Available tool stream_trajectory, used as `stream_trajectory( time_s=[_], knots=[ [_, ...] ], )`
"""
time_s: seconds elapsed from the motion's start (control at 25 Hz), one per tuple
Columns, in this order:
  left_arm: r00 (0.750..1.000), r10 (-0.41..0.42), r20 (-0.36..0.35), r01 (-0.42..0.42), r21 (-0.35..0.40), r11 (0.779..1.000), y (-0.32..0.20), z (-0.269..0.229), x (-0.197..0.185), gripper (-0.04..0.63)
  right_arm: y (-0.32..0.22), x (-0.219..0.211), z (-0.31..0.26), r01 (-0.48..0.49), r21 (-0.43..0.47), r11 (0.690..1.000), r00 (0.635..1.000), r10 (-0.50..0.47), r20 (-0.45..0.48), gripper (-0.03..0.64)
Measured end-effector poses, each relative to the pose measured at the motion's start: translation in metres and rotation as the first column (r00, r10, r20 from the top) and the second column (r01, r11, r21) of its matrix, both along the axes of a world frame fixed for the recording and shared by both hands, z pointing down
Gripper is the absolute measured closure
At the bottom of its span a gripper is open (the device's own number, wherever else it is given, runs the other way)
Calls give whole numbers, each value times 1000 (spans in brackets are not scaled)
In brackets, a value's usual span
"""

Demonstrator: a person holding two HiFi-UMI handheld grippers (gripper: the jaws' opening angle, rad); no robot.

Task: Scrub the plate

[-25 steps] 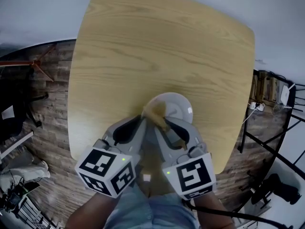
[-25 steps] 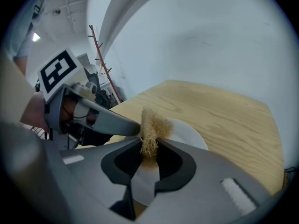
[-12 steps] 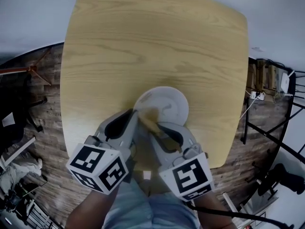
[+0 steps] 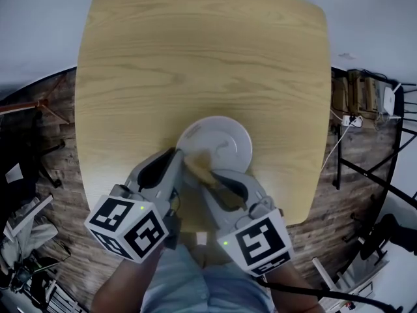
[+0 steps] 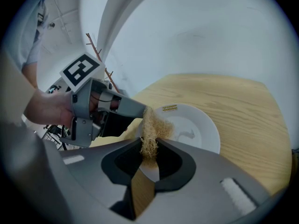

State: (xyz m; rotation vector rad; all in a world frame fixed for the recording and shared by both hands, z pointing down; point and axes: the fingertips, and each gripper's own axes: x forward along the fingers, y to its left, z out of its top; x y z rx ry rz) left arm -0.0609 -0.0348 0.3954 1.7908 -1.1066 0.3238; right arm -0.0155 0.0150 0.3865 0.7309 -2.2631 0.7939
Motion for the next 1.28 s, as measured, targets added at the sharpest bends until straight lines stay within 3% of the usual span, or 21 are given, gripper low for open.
stream_trajectory(
  time_s=[0.36,0.56,0.64,0.84,1.28],
  knots=[
    [1000,5,-8,-5,6,1000,2,-2,10,543,4,11,-7,-51,-32,998,994,54,91,543],
    [1000,26,-11,-26,13,1000,1,-5,15,543,-3,24,-8,-164,-51,985,979,169,115,545],
    [1000,25,-12,-25,9,1000,2,-3,16,543,-2,25,-7,-144,-35,989,986,146,81,545],
    [1000,5,-2,-5,11,1000,1,-2,13,543,15,7,-5,21,47,999,999,-19,-47,545],
    [1000,-23,-19,22,-10,1000,3,4,10,543,23,10,-3,67,62,996,997,-64,-53,546]
  ],
)
